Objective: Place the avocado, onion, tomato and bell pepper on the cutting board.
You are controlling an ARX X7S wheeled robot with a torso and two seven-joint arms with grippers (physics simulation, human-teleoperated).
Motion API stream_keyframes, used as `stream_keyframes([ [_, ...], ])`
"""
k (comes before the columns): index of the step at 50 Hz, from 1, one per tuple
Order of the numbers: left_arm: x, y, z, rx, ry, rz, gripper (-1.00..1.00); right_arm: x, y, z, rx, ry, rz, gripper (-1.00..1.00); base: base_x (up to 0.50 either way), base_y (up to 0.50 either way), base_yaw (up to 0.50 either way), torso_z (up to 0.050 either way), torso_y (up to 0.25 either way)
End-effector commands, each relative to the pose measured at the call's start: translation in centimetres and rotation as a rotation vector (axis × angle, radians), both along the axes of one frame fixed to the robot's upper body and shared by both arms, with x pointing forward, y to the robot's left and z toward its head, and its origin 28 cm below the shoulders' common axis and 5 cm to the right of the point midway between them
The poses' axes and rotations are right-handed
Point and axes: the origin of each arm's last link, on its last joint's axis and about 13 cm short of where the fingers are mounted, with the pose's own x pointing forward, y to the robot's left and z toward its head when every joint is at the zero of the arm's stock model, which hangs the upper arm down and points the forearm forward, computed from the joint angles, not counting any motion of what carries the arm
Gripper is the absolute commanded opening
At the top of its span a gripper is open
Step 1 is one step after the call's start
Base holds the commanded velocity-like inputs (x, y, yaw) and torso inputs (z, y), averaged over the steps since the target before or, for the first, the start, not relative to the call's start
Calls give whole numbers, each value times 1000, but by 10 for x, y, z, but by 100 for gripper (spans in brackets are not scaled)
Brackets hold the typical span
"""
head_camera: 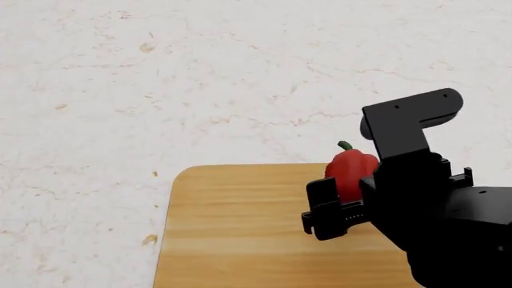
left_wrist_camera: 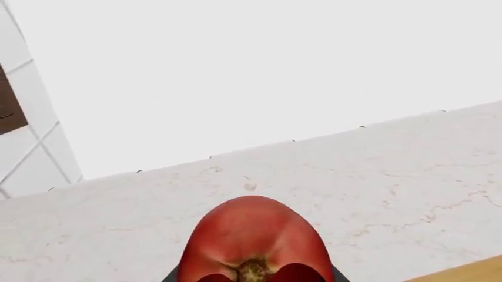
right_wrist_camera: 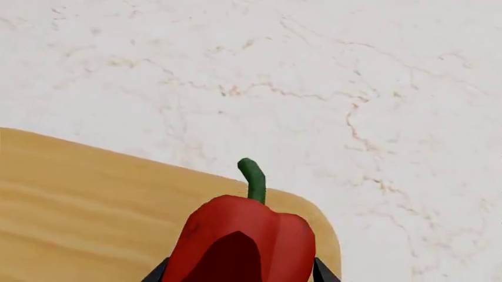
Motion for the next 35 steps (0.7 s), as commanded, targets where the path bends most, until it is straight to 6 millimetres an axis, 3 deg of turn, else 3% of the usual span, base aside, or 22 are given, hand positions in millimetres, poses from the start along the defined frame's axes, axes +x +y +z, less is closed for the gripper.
stream_keyframes([
  [1,-1,0,4,-32,-33,-12,-100,3,5,3,4,-27,27,100,0,0,0,0,0],
  [8,-1,0,5,-33,-35,-13,-100,0,4,9,-1,-42,33,100,0,0,0,0,0],
  [17,1,-2,5,-32,-31,-21,-100,-17,3,32,-5,-114,44,100,0,0,0,0,1],
  [29,5,-5,2,-19,-17,-30,-100,-53,1,68,-22,-281,34,100,0,0,0,0,0],
  [35,11,-5,4,-12,-10,-18,-100,-81,2,92,-6,-379,34,100,0,0,0,0,0],
])
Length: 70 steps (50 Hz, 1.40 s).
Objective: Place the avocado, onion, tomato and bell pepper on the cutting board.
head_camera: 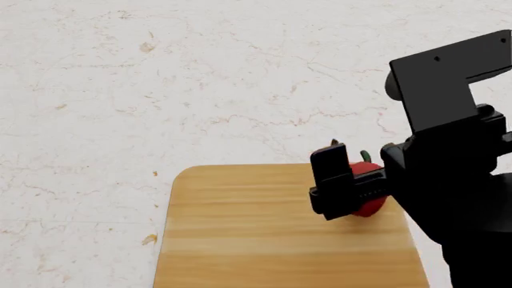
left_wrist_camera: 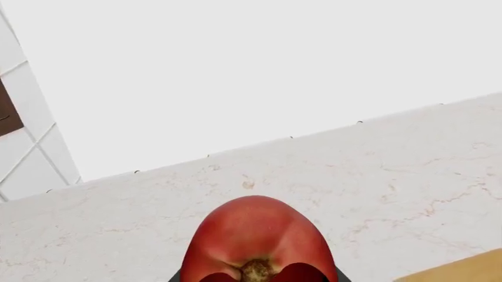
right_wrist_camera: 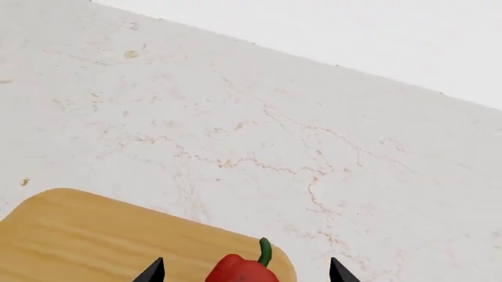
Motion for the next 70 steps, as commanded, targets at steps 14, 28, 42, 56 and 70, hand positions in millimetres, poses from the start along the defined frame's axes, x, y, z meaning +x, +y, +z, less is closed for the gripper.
stream_keyframes([
  [14,18,-8,7,-27,62,-69,-100,-86,-1,68,19,-309,-13,100,0,0,0,0,1],
  [28,46,-19,19,23,185,-179,-100,-116,-8,81,11,-378,-52,100,0,0,0,0,0],
  [42,119,-54,33,-14,428,-368,-100,-132,-10,80,34,-397,-79,100,0,0,0,0,0],
  [56,147,-76,13,-9,505,-390,-100,-143,-13,84,30,-418,-104,100,0,0,0,0,1],
  [70,163,-97,-13,-9,563,-414,-100,-154,-17,87,27,-442,-125,100,0,0,0,0,1],
])
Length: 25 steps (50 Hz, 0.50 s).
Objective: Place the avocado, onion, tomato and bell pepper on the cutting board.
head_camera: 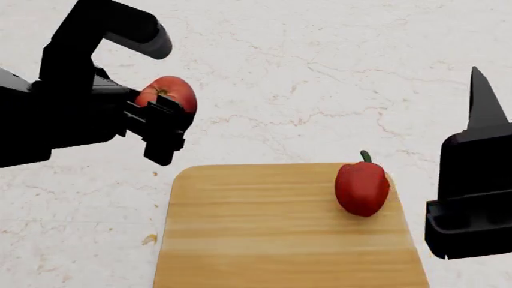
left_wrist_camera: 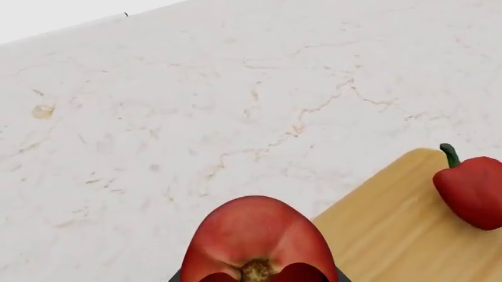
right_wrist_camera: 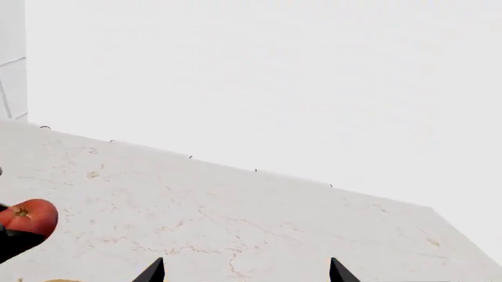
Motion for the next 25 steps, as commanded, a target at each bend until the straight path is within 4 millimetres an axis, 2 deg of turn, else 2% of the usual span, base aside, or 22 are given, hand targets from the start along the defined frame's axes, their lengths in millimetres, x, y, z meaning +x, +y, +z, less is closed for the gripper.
stream_keyframes([
  [1,14,-26,-15,-31,46,-52,-100,-7,0,5,3,-56,22,100,0,0,0,0,0],
  [15,34,-55,-44,0,92,-111,-100,-8,-8,-2,7,-42,-5,100,0,0,0,0,1],
  [25,32,-72,-54,14,94,-159,-100,-7,-8,-6,15,-25,-7,100,0,0,0,0,1],
])
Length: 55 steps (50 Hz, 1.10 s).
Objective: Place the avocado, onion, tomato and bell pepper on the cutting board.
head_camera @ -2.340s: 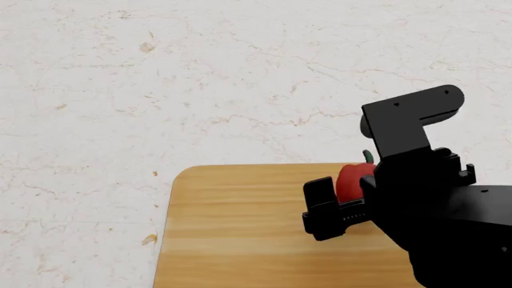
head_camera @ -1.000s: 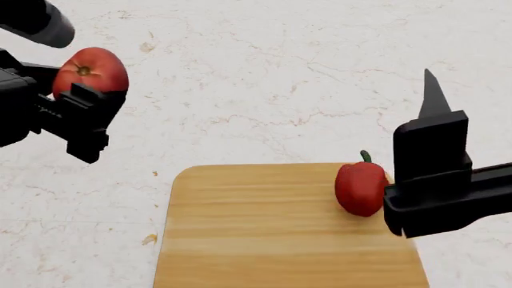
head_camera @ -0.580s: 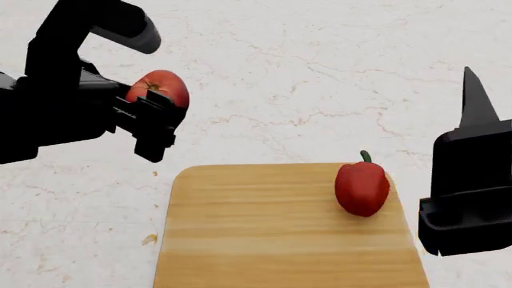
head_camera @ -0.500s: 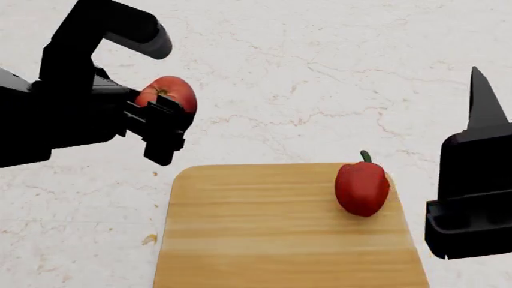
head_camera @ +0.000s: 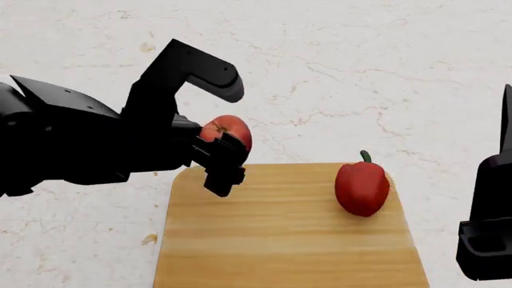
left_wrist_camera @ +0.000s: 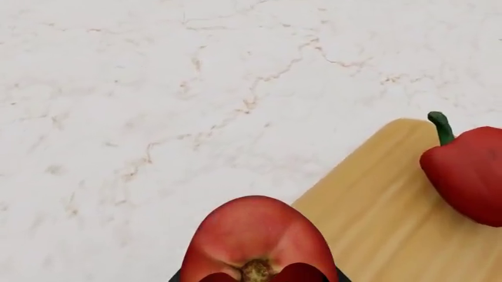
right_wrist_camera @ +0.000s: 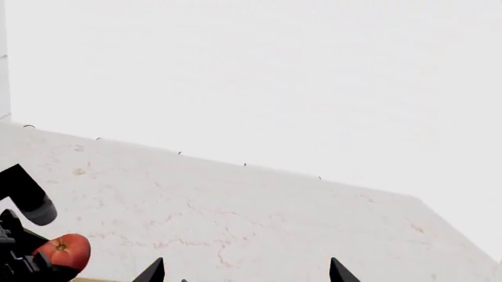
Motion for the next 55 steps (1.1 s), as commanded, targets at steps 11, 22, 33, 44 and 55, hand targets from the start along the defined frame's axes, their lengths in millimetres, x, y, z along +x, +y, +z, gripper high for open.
stream_keyframes([
  [11,6,-39,-16,-23,13,-81,-100,0,0,0,0,-25,32,100,0,0,0,1,1],
  [22,3,-47,-29,-13,33,-105,-100,-2,0,-3,1,-19,32,100,0,0,0,0,1],
  [33,0,-45,-37,13,39,-95,-100,-4,1,-2,1,-23,33,100,0,0,0,0,0],
  [44,-5,-42,-34,31,30,-121,100,-4,2,-2,1,-25,40,100,1,0,0,0,0],
  [55,-16,-36,-11,-5,-15,-122,100,-6,2,-1,1,-29,42,100,0,0,0,0,0],
])
